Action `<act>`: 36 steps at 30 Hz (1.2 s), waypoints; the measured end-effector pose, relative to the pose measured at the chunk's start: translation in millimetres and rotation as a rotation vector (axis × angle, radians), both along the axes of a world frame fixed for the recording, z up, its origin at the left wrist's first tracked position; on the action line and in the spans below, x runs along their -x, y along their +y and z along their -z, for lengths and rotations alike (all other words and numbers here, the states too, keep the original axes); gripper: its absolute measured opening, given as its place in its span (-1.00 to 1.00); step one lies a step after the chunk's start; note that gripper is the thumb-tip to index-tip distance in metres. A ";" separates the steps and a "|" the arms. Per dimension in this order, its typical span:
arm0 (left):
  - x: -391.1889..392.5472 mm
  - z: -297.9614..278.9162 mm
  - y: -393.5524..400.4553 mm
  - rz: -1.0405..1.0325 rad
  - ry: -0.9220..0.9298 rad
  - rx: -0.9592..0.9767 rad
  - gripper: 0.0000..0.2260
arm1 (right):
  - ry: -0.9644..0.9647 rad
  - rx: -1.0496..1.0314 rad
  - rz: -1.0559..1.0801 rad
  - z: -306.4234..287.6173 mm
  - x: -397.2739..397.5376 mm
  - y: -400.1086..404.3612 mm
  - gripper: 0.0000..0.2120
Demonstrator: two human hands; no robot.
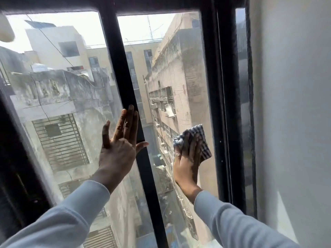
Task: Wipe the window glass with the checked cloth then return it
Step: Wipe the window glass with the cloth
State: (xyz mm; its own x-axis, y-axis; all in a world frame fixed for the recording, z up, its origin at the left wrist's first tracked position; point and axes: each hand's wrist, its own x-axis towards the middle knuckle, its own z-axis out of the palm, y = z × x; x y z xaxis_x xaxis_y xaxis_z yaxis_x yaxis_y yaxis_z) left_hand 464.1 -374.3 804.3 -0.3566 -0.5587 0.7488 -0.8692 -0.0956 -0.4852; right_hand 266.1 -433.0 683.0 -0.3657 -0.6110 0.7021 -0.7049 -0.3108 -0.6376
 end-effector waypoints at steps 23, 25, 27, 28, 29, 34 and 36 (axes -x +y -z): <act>5.0 0.7 5.2 -0.004 0.047 -0.042 -0.20 | 0.505 -0.029 0.027 -34.8 21.1 -28.8 -0.37; 4.0 2.0 4.7 -0.010 0.044 -0.039 -0.20 | 0.282 -0.157 0.032 -56.9 29.1 -31.3 -0.38; 4.6 2.5 4.5 -0.034 0.042 -0.048 -0.20 | 0.067 -0.074 0.181 -60.3 10.1 -18.7 -0.39; 5.5 2.5 4.8 -0.042 0.040 -0.050 -0.21 | 0.015 -0.020 0.191 -59.3 -2.1 -10.0 -0.41; 6.7 2.4 5.8 -0.054 0.037 -0.052 -0.21 | -0.014 0.014 0.161 -56.8 -13.3 -1.4 -0.44; 16.0 -1.7 18.3 -0.056 0.108 -0.097 -0.20 | -0.287 -0.061 -0.189 -89.0 3.9 40.7 -0.49; 20.0 -6.8 25.8 -0.031 0.161 -0.143 -0.20 | -0.494 -0.108 -0.412 -108.2 23.1 61.6 -0.52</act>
State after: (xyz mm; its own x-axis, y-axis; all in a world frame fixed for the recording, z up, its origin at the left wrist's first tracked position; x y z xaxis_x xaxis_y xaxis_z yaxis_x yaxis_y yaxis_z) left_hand 444.1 -348.4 811.0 -0.2198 -0.6720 0.7072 -0.9342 -0.0640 -0.3511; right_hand 243.0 -371.4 791.2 -0.3505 -0.8275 0.4386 -0.1579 -0.4094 -0.8986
